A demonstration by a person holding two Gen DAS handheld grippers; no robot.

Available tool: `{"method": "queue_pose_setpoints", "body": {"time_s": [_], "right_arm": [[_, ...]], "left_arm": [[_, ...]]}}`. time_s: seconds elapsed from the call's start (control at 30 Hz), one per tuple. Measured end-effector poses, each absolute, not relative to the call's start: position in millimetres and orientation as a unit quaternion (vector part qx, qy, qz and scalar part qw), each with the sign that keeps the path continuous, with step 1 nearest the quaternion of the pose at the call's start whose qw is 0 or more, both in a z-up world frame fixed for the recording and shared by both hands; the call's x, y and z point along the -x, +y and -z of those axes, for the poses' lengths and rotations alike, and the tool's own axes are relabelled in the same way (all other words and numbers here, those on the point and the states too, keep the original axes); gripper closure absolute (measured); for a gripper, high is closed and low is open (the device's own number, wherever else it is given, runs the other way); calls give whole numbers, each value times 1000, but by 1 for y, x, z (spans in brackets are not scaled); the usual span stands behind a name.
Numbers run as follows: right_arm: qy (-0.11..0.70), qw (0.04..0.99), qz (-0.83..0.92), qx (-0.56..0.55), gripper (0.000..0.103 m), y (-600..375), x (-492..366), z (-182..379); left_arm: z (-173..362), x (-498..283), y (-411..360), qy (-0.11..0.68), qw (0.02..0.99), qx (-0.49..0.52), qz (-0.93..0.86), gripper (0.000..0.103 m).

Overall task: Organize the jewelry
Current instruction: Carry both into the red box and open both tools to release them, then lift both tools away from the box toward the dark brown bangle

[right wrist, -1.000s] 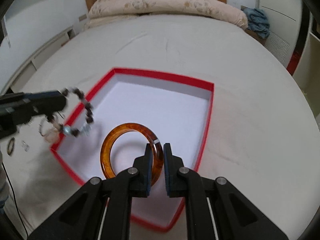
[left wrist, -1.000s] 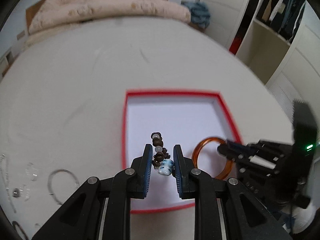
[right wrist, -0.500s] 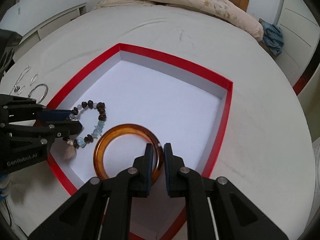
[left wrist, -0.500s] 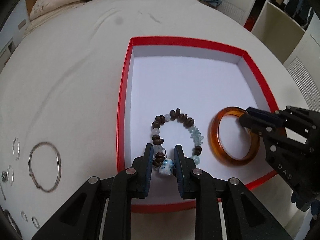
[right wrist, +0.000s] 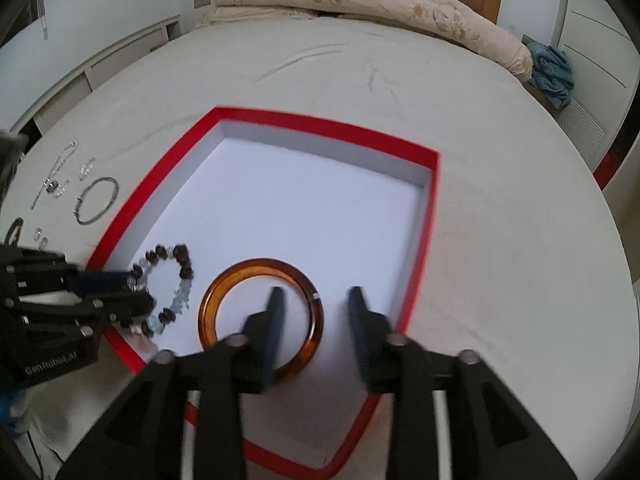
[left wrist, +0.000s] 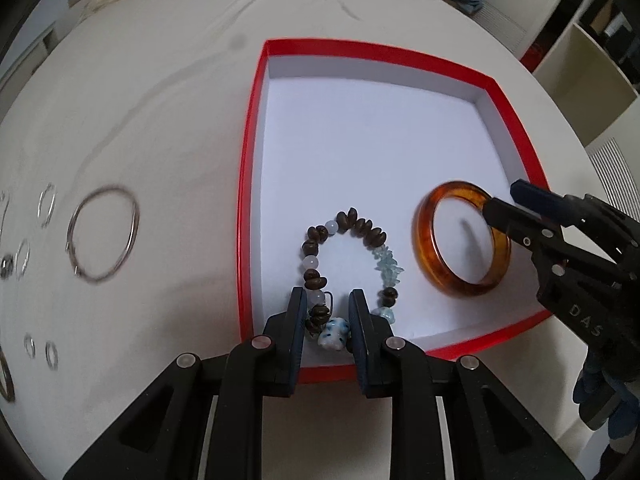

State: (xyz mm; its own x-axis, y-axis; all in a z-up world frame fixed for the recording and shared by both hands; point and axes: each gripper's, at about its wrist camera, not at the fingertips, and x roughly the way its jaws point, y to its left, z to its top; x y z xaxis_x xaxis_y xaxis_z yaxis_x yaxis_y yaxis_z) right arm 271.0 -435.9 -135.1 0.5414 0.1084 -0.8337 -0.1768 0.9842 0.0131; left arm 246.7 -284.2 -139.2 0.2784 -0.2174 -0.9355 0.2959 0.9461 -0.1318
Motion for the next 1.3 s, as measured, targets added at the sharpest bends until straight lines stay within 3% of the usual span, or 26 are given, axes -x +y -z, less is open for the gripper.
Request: {"method": "queue_pose_setpoints", "body": {"time_s": [0.2,0.4,0.7,0.9,1.3], "right_arm": [[463,882,-81,26,65,-432,-252,123],[455,889,-48,9,65,-440,-217,108],[441,897,18,6,65,-419,-159,81],[422,906,47,11,65,-390,-122,52],[386,921,33,32,64,-323,-62,0]], "left_arm": [[138,-246,-281,576,802,-30,155,80],[135,-261,-315,540,825,-43,160,70],[108,-251,-318,502,845,-40,181,70],[76,-228,-293,475,858,-42,192,70],[21,-155,-183,420,895,-41,146,52]]}}
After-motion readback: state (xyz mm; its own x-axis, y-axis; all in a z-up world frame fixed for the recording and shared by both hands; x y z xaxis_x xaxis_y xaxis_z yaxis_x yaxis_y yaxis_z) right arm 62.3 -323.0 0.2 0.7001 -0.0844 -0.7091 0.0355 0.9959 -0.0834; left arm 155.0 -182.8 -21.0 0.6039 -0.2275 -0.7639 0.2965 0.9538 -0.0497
